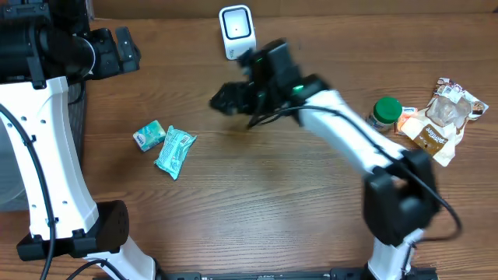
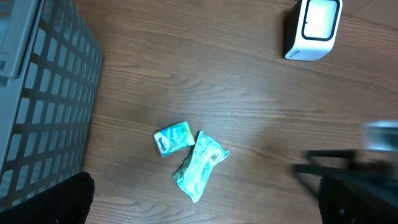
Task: Scan the item barcode
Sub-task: 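Move the right gripper to the green Kleenex pack and grasp it, then lift the green pack and set it down flipped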
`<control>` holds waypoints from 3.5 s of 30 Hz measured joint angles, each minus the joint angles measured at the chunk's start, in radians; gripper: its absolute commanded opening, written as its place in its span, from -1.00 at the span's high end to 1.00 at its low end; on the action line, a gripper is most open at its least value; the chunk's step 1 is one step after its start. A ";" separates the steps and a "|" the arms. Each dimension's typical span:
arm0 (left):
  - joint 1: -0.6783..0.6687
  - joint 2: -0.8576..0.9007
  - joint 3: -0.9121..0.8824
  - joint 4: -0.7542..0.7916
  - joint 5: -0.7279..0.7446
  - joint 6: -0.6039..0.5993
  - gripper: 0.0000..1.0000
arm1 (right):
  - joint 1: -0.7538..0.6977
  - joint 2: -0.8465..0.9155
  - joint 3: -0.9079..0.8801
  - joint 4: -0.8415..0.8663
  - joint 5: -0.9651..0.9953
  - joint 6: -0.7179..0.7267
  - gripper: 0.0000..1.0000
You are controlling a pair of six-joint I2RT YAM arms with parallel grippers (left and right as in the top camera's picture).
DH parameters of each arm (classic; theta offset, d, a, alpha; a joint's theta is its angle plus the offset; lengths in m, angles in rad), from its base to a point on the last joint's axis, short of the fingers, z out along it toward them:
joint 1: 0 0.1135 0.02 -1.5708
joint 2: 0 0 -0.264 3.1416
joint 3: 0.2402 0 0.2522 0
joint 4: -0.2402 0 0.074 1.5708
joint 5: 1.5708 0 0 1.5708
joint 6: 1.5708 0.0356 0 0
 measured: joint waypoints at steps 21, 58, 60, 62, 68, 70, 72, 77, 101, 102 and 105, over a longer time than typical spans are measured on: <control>0.000 0.000 0.000 0.000 0.000 0.000 -0.99 | 0.288 0.198 -0.008 0.200 0.282 0.237 -0.19; 0.000 0.000 0.000 0.000 0.000 0.000 -0.99 | 0.274 0.188 0.075 -0.303 0.425 0.124 0.91; 0.000 0.000 0.000 0.000 0.000 0.000 -0.99 | 0.235 0.172 0.075 -0.382 0.427 -0.043 0.75; 0.000 0.000 0.000 0.000 0.000 0.000 -0.99 | 0.202 0.158 0.074 -0.467 0.436 -0.225 0.52; 0.000 0.000 0.000 0.000 0.000 0.000 -1.00 | 0.164 0.141 0.068 -0.560 0.562 -0.585 0.22; 0.000 0.000 0.000 0.000 0.000 0.000 -0.99 | 0.163 0.135 0.068 -0.559 0.604 -0.626 0.20; 0.000 0.000 0.000 0.000 0.000 0.000 -0.99 | 0.163 0.134 0.079 -0.564 0.628 -0.636 0.16; 0.000 0.000 0.000 0.000 0.000 0.000 -0.99 | 0.163 0.126 0.184 -0.578 0.558 -0.607 0.16; 0.000 0.000 0.000 0.000 0.000 0.000 -0.99 | 0.158 0.077 0.002 -0.507 0.029 -0.206 0.21; 0.000 0.000 0.000 0.000 0.000 0.000 -0.99 | 0.159 0.077 -0.015 -0.496 0.035 -0.197 0.20; 0.000 0.000 0.000 0.000 0.000 0.000 -0.99 | 0.155 0.077 -0.047 -0.487 0.112 -0.159 0.20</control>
